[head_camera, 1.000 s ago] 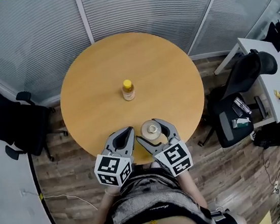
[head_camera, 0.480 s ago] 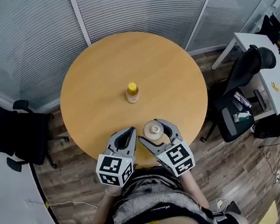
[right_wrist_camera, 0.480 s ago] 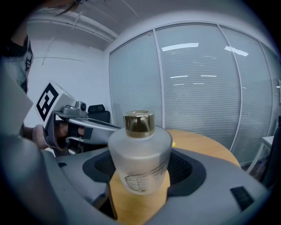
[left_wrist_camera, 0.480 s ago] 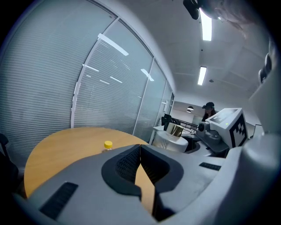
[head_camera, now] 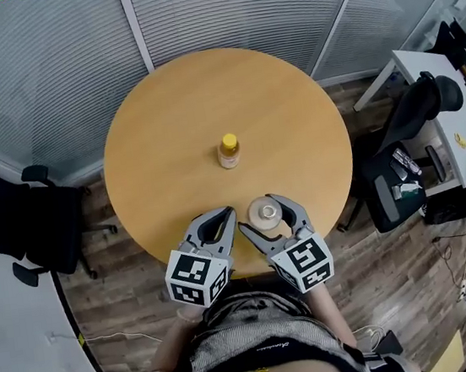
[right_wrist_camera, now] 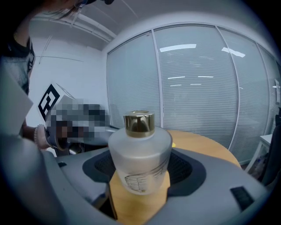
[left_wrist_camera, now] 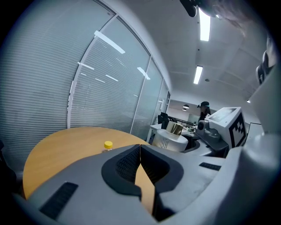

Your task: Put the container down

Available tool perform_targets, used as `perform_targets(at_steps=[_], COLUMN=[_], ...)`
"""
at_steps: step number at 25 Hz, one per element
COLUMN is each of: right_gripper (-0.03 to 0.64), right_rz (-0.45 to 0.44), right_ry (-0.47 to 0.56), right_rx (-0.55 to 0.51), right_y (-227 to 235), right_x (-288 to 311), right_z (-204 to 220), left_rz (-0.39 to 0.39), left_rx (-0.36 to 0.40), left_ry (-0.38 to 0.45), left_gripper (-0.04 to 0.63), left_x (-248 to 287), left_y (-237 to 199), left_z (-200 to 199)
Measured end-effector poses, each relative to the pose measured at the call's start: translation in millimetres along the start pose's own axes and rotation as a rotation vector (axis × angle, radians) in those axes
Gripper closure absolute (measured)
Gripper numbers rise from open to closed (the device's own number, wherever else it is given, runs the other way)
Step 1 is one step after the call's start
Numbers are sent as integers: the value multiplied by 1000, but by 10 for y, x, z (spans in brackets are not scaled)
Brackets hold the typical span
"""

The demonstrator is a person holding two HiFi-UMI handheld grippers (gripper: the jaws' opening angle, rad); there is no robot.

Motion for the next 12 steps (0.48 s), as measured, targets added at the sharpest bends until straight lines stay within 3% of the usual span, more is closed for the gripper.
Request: perform_targets(at_steps=[4,12], right_gripper=[267,267], right_rz=[-7,-64], right_ry=[1,0], right_rx=[-14,-27], right_y=[21,174], right_x=[28,25], right_z=[-40,-144], left_rz=[-11,-116], left_rx=[2,-30], left_ry=[6,37], left_gripper=[575,575], left_x=[10,153], left_y=[-11,-27], left_z=[-28,-185])
Point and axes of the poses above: the fingertips, and each gripper's own axes: x forward along the fingers, y to its right, z out of its underside, the point moved 1 cm from there along -x, backward along the fingers, and after that the axes turned 11 degrees about x, right-handed, at the moved point
